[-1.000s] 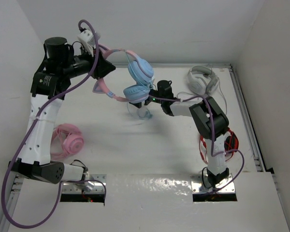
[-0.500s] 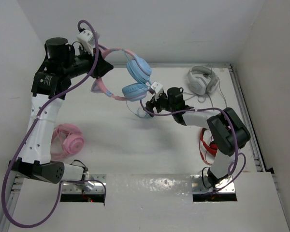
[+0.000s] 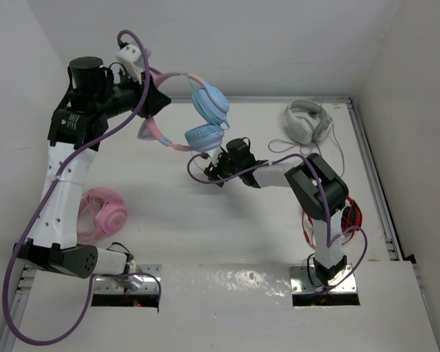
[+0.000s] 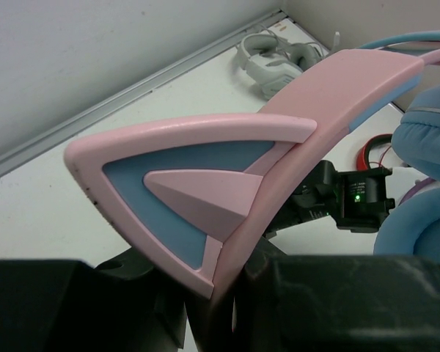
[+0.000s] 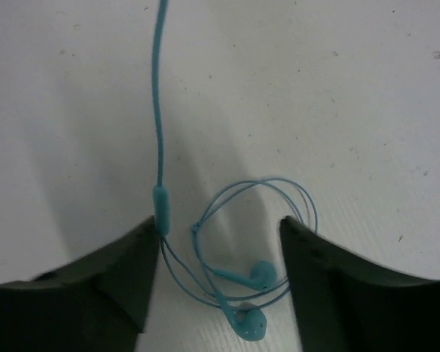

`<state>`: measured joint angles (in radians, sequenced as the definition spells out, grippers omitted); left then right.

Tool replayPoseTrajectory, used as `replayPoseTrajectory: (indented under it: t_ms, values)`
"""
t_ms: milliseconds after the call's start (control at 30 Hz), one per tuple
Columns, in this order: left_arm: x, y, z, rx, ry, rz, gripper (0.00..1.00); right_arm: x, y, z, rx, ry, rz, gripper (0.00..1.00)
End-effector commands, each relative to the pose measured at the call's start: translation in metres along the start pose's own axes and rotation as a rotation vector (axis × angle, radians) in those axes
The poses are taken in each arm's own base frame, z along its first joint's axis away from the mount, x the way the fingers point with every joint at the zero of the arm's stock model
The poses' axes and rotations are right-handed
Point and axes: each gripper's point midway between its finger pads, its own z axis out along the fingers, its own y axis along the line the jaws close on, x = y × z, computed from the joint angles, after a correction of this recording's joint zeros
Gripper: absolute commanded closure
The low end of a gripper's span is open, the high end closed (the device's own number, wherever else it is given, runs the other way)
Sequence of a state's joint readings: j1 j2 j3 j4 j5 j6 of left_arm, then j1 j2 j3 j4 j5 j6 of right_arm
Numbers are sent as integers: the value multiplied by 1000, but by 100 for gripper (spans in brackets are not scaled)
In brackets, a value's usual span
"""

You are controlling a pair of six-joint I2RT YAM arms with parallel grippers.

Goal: Wrap the headphones

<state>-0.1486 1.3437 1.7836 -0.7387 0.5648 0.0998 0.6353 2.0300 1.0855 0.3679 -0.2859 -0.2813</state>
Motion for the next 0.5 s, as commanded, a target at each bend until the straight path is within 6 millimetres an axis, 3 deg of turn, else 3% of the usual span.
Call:
replayPoseTrajectory:
  t_ms: [0, 33, 67, 100, 167, 233, 267, 300, 367, 467]
  values:
    - [-24, -4, -5, 8, -87, 11, 100, -21, -5, 9, 12, -29, -25, 44]
    - [-23, -4, -4, 10, -85, 2, 100, -15, -2, 15, 2, -13, -10, 52]
    - [-24, -4, -3, 14, -88, -9, 100, -21, -2, 20, -8, -3, 1, 62]
    - [-23, -3, -2, 13, -90, -18, 100, -21, -1, 22, -15, 12, 10, 98]
    - [-27, 2, -2, 0, -107, -65, 100, -20, 5, 23, 0, 56, 31, 100]
    - [-25, 25, -2, -60, -121, -147, 100, -21, 18, 18, 1, 73, 14, 100]
    - [-29, 37, -1, -86, -152, -170, 100, -34, 34, 12, -20, 52, -27, 100]
    - [-26, 61, 0, -145, -161, -216, 100, -24, 51, 7, -50, 74, -45, 100]
    - [-17, 111, -1, -248, -197, -339, 100, -27, 83, -6, -101, 81, -106, 100]
    - [-6, 163, -3, -350, -258, -468, 100, -33, 118, -22, -157, 96, -166, 100]
